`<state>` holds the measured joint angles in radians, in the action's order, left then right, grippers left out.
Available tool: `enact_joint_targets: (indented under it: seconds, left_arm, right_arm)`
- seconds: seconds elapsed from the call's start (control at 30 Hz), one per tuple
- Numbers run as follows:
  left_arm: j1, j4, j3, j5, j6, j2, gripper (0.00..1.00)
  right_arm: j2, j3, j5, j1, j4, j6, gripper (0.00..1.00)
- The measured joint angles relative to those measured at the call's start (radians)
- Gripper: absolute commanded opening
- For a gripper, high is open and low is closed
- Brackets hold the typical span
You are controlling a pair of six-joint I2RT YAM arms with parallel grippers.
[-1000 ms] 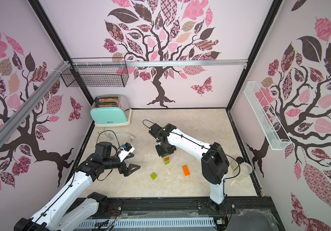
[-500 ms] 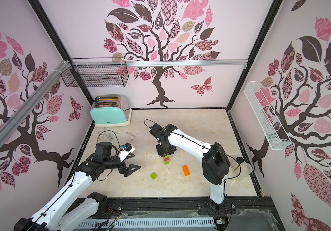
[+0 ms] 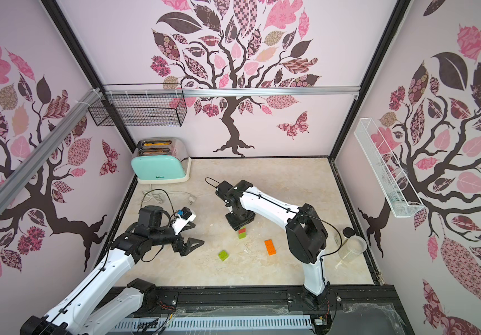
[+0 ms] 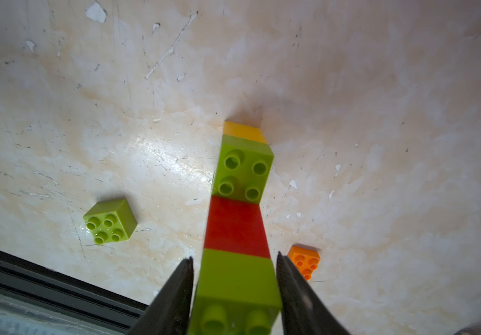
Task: Assemble a giraffe with lego
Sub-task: Assemble the lego brick with the lego brick.
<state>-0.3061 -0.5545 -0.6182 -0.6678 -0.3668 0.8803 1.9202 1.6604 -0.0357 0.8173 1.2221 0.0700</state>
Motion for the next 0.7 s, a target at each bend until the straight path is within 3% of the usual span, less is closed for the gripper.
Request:
enact_joint_targets:
  seconds: [0.13,0.27,0.7]
  left_arm:
    - [0.003,0.000,0.000,0.000,0.000,0.000,0.98]
    - [0.006,0.000,0.000,0.000,0.000,0.000,0.98]
    - [0.010,0.000,0.000,-0.007,0.000,0.000,0.98]
  right_arm:
    - [0.000,0.002,-0.003,0.000,-0.013,-0.053,0.32]
    - [0.000,0.002,-0.003,0.000,-0.012,-0.082,0.33]
    - [-0.027,0.058,-0.019,0.000,0.027,-0.103,0.73]
